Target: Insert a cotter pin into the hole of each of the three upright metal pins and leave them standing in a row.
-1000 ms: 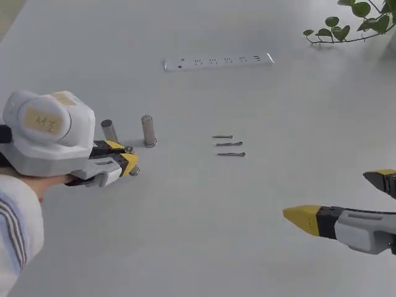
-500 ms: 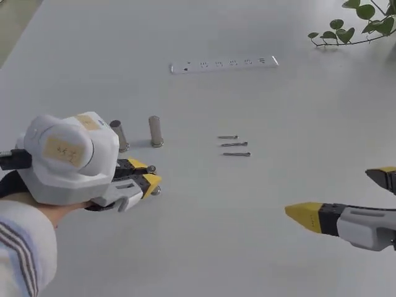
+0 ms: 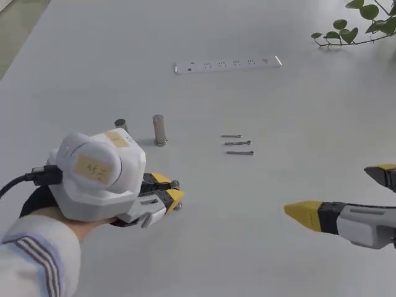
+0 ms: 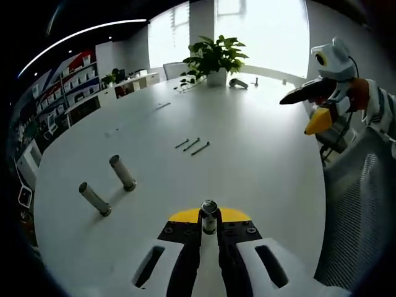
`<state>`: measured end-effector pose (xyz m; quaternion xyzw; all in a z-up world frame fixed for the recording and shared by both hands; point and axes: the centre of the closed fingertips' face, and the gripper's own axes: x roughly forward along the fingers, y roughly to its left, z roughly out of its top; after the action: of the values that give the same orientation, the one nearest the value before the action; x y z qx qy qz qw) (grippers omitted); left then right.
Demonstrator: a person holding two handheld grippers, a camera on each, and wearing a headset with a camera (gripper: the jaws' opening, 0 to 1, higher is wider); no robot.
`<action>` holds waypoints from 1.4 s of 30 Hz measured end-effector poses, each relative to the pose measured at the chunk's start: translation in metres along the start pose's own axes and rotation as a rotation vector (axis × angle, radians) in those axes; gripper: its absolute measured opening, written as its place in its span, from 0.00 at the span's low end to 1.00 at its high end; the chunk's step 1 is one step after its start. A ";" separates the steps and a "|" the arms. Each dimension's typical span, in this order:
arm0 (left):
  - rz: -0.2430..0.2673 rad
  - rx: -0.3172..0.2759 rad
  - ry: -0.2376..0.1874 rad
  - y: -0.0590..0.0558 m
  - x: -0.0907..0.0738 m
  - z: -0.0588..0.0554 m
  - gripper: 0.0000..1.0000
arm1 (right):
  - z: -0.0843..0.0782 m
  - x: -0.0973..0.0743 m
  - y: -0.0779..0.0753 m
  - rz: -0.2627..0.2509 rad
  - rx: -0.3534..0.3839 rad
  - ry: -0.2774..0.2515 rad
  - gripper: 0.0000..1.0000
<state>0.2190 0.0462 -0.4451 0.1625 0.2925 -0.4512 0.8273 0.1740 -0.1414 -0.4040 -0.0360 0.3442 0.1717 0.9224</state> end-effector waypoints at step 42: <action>0.022 0.031 -0.017 -0.007 0.004 -0.008 0.11 | -0.007 0.004 0.006 0.011 -0.030 0.039 0.93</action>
<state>0.2122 0.0448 -0.4538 0.1745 0.2767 -0.4480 0.8321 0.1701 -0.1361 -0.4116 -0.0515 0.3598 0.1814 0.9138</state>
